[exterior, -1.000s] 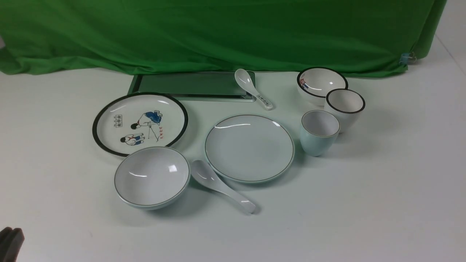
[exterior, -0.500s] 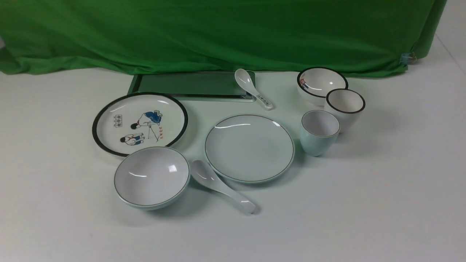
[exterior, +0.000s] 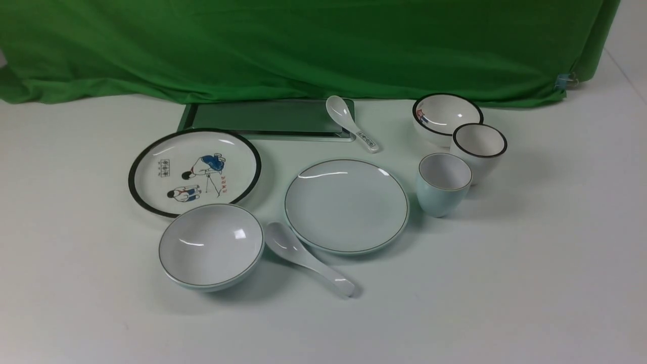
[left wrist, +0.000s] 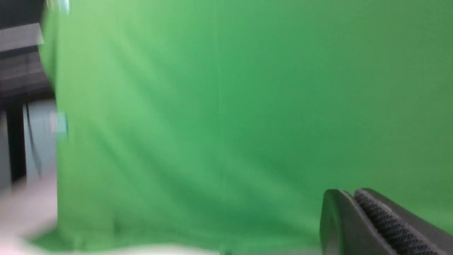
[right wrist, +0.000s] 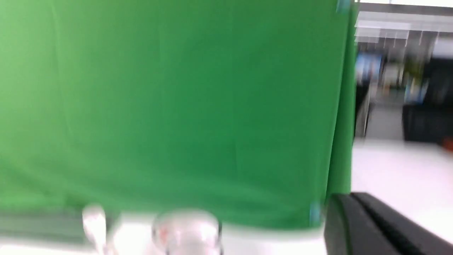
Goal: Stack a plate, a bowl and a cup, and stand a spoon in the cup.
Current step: Use the left arm to grab a blue rice bowl
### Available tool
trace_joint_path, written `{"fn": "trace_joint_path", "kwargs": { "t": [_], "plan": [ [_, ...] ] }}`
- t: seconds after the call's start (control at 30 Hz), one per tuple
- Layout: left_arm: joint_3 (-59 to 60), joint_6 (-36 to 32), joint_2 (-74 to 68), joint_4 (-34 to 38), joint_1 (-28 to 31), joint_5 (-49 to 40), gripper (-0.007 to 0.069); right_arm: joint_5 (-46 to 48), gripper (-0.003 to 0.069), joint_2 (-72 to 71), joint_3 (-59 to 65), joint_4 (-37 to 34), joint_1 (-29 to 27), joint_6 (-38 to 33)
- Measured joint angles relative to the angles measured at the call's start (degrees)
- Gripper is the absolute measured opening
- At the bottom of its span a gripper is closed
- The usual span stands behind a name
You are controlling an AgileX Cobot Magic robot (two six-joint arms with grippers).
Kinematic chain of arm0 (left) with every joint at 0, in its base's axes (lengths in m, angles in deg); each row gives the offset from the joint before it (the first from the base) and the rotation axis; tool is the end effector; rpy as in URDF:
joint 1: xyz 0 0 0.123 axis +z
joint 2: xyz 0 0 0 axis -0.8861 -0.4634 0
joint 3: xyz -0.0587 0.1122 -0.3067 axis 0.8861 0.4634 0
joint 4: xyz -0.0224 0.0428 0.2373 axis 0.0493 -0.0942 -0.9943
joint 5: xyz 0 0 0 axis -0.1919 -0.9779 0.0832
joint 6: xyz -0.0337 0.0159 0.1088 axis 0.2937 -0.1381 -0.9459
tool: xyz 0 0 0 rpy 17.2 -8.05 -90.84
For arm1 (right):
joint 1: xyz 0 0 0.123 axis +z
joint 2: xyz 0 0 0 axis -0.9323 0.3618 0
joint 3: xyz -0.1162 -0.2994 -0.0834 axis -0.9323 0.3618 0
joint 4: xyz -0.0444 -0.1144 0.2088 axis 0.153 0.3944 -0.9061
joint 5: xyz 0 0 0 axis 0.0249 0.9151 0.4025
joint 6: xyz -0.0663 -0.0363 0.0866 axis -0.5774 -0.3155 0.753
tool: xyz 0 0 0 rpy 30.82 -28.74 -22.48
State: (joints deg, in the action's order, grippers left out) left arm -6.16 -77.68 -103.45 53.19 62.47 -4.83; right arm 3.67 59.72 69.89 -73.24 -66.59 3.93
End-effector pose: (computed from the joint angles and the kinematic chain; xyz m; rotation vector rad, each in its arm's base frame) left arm 0.0864 0.0007 0.3522 -0.0465 1.4216 -0.0431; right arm 0.1189 0.0037 0.3361 -0.0250 1.4271 0.0212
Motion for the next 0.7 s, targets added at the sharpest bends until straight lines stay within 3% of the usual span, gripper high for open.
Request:
{"fn": "trace_joint_path", "kwargs": {
  "t": [0.07, 0.2, 0.27, 0.5, 0.63, 0.7],
  "plan": [
    [-3.03, 0.84, -7.65, 0.00, 0.00, -3.40, -0.0008, 7.38, 0.0018, 7.34, -4.32, 0.00, 0.32, 0.00],
    [-12.28, 1.08, -23.35, 0.12, -1.38, -20.17, -0.0008, 36.05, 0.0021, 22.99, -18.18, 0.00, 5.39, -3.77],
    [-15.99, -0.14, -29.70, 0.86, -2.63, -27.49, -0.0008, 44.91, 0.0021, 29.06, -23.27, -0.06, 8.38, -6.02],
    [-26.81, -2.90, -48.18, 4.74, -5.89, -43.09, 0.0025, 61.90, 0.0038, 42.93, -38.70, -0.36, 17.22, -8.30],
    [-29.63, -3.01, -54.12, 5.37, -6.76, -43.99, 0.0141, 67.42, 0.0097, 47.75, -43.74, -0.83, 18.19, -8.86],
    [-30.32, -3.03, -57.23, 5.48, -6.89, -43.45, 0.0271, 68.39, 0.0144, 49.30, -45.10, -1.61, 18.19, -9.00]
  ]
}}
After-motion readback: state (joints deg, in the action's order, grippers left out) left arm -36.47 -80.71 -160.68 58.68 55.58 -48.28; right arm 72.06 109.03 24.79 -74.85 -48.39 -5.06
